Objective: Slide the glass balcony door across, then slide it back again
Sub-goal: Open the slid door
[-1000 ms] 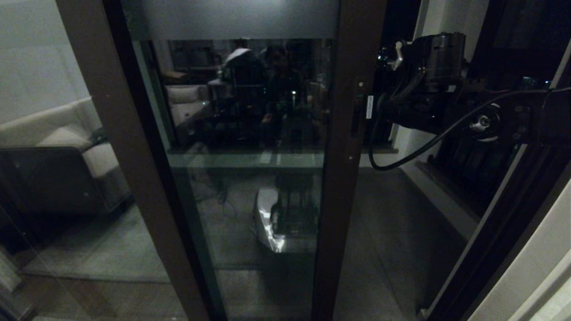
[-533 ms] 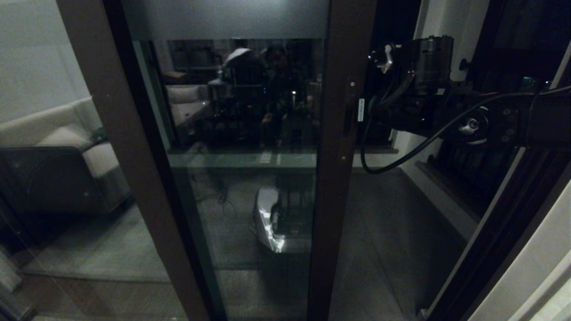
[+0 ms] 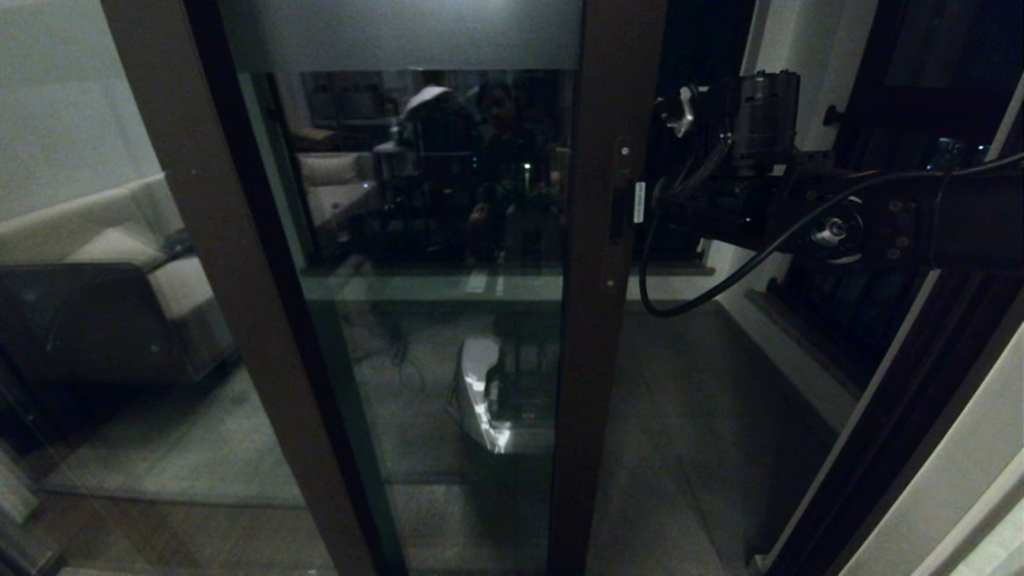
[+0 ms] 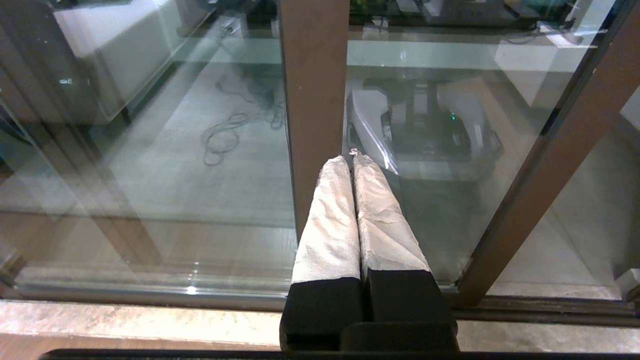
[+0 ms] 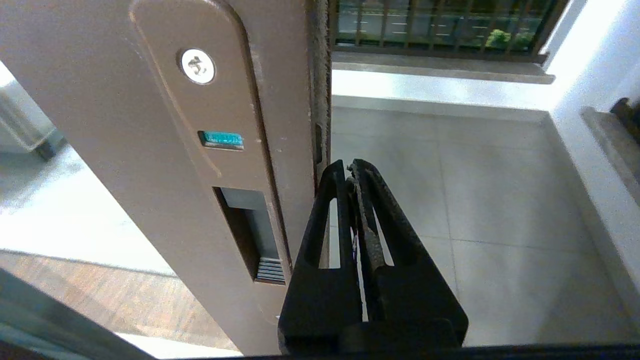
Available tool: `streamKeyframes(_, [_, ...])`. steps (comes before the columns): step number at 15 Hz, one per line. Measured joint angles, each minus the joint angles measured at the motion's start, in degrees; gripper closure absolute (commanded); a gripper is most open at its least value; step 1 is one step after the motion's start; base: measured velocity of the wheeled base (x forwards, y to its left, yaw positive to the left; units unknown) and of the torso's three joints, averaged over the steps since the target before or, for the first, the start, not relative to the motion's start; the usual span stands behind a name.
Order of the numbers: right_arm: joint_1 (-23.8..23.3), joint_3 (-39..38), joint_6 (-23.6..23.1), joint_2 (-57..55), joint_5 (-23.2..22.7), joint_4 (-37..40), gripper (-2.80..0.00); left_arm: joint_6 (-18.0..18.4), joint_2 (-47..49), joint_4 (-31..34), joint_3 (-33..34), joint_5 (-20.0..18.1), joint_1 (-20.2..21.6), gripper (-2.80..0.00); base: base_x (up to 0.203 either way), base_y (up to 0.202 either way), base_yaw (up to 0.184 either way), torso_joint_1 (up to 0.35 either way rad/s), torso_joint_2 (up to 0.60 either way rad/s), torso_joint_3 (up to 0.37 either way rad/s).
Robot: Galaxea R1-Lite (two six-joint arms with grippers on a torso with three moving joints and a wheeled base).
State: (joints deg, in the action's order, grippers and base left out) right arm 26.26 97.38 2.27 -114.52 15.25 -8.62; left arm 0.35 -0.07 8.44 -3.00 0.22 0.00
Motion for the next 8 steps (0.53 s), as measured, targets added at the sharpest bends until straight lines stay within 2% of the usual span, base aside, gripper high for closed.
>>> streamKeyframes(4, [-0.1,-1.5,0.1,1.3,1.1,0.2,0.0,0.0,0.0,0.0,0.0,0.0,0.0,0.0,0.0,0.0,0.0,0.0,0.0,0.0])
streamKeyframes(8, [-1.5,-10.1,0.3,7.9,1.0,0.3,0.0,0.0,0.0,0.0,0.0,0.0,0.0,0.0,0.0,0.0,0.0,0.0,0.0,0.0])
